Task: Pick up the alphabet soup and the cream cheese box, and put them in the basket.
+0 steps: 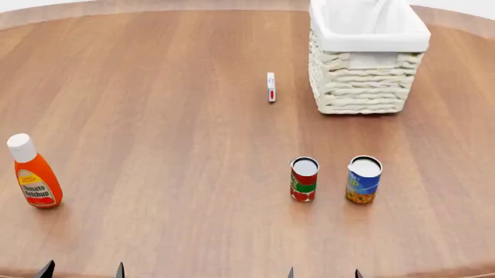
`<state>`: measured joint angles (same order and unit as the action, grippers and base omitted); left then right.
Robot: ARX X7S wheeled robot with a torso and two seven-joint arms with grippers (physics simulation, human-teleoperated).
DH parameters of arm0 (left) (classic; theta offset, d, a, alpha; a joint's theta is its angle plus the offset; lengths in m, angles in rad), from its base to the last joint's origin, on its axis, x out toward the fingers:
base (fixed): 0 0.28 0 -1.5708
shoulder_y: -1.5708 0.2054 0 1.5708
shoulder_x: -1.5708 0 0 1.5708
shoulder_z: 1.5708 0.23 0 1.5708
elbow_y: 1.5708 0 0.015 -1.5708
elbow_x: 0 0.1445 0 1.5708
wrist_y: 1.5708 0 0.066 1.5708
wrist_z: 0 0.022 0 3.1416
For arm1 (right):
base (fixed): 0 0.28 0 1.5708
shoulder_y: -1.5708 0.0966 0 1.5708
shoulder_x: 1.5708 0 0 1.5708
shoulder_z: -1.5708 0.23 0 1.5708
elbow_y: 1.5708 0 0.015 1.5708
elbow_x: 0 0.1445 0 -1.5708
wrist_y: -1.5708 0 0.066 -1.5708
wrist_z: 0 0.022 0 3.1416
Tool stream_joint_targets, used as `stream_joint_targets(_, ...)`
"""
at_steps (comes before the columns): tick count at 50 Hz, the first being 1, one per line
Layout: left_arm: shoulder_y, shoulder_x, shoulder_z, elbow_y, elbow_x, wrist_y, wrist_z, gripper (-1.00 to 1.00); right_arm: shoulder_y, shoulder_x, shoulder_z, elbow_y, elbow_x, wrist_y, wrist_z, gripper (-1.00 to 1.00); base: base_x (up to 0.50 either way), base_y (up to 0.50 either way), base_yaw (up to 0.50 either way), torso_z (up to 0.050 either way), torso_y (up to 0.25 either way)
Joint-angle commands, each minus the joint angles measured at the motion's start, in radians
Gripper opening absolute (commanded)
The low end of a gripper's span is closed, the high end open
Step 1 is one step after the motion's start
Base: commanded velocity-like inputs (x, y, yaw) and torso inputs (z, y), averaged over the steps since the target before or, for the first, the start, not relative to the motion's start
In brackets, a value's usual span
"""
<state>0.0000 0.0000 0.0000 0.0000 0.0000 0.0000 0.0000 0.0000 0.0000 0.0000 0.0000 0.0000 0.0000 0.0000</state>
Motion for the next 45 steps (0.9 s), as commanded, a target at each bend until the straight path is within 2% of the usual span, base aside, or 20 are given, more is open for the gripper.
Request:
stream_joint_targets(1, -0.003, -0.016, 0.018, -0.008, -0.016, 0.006, -0.017, 1.00, 0.003, 0.015, -0.020, 0.005, 0.015, -0.003, 0.020, 1.00, 0.00, 0.00, 0.00, 0.000, 0.000)
stream_joint_targets(12, -0.002, -0.060, 0.043, 0.069, -0.019, -0.004, -0.059, 1.00, 0.012, 0.045, -0.064, -0.060, 0.043, 0.023, 0.068, 1.00, 0.00, 0.00, 0.00, 0.000, 0.000)
stream_joint_targets(16, 0.007, -0.067, 0.045, 0.176, -0.037, -0.028, -0.064, 1.00, 0.017, 0.061, -0.081, -0.182, 0.030, 0.063, 0.082, 1.00, 0.00, 0.00, 0.00, 0.000, 0.000)
stream_joint_targets(19, 0.004, -0.080, 0.063, 0.213, 0.003, -0.031, -0.081, 1.00, 0.021, 0.069, -0.087, -0.254, 0.027, 0.088, 0.090, 1.00, 0.00, 0.00, 0.00, 0.000, 0.000)
stream_joint_targets(24, -0.001, -0.082, 0.045, 0.350, -0.056, -0.107, -0.081, 1.00, 0.031, 0.087, -0.102, -0.399, 0.013, 0.139, 0.100, 1.00, 0.00, 0.00, 0.00, 0.000, 0.000)
stream_joint_targets(34, -0.004, -0.098, 0.038, 0.527, -0.046, -0.083, -0.120, 1.00, 0.026, 0.116, -0.120, -0.583, -0.034, 0.129, 0.128, 1.00, 0.00, 0.00, 0.00, 0.000, 0.000)
stream_joint_targets(45, -0.015, -0.128, 0.019, 0.776, -0.098, -0.188, -0.140, 1.00, 0.028, 0.136, -0.150, -0.810, -0.044, 0.223, 0.126, 1.00, 0.00, 0.00, 0.00, 0.000, 0.000)
